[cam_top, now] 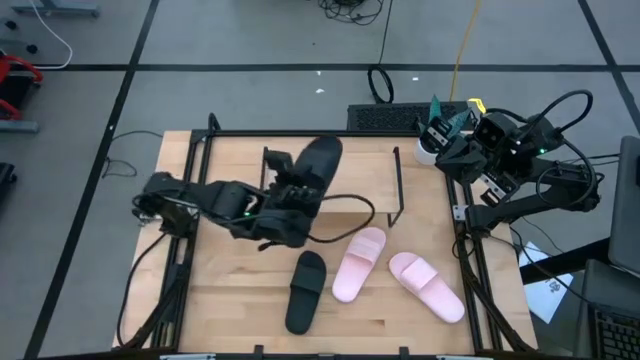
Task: Pick and place slides into the shelf
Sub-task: Put the left black slide on the shelf
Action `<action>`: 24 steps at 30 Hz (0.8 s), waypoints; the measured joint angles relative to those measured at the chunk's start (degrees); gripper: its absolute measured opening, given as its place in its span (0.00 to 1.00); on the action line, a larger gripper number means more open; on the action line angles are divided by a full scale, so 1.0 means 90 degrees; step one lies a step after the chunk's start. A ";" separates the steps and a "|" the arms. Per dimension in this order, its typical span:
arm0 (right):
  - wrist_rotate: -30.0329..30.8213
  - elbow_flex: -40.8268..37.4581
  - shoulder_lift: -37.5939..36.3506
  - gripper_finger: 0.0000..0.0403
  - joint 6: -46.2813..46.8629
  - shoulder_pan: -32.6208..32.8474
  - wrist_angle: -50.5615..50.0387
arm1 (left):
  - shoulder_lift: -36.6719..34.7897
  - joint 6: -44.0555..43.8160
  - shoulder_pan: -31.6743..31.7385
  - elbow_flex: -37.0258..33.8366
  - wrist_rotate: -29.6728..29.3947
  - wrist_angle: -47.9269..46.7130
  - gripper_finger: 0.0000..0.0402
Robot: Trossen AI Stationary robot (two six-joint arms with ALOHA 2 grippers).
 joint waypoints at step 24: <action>-0.0002 0.0000 -0.0022 0.00 0.0002 -0.0001 -0.0446 | 0.0501 -0.1679 0.1384 0.0101 0.1076 -0.1838 0.00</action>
